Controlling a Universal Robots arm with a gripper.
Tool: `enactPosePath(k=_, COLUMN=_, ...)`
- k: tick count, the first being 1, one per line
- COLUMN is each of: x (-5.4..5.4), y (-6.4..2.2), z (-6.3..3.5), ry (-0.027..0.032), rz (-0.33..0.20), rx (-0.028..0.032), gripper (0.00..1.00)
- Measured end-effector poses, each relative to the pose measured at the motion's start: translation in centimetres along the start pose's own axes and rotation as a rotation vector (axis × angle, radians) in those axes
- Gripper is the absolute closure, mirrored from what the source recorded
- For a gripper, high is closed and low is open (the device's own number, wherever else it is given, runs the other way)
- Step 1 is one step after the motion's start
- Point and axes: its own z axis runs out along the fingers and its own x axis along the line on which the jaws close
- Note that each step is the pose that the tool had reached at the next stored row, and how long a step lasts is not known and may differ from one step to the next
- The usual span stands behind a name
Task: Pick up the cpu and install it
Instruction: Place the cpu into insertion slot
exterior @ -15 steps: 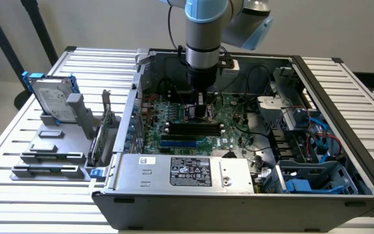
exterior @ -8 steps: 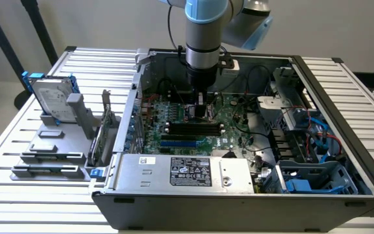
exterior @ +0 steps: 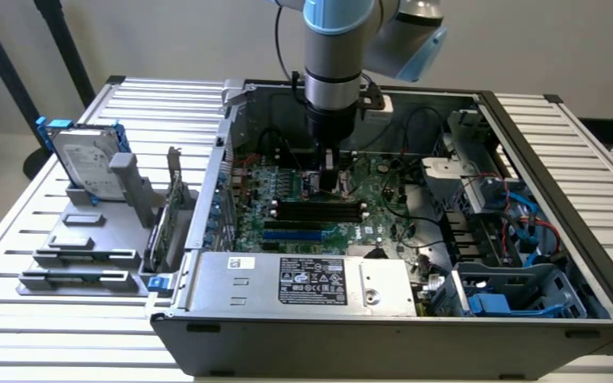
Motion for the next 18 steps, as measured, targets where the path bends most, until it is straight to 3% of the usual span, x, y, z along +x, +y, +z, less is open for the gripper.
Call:
enactPosePath(k=11, x=0.1, y=-0.31, z=-1.48, ry=0.0, rz=0.0, rx=0.0012, gripper=0.4)
enactPosePath(k=15, x=0.0, y=-0.93, z=-1.86, ry=0.0002, rz=0.0, rx=0.0014, gripper=0.64)
enactPosePath(k=18, x=0.0, y=-1.96, z=-1.97, ry=0.0, rz=0.0, rx=0.0015, gripper=0.7)
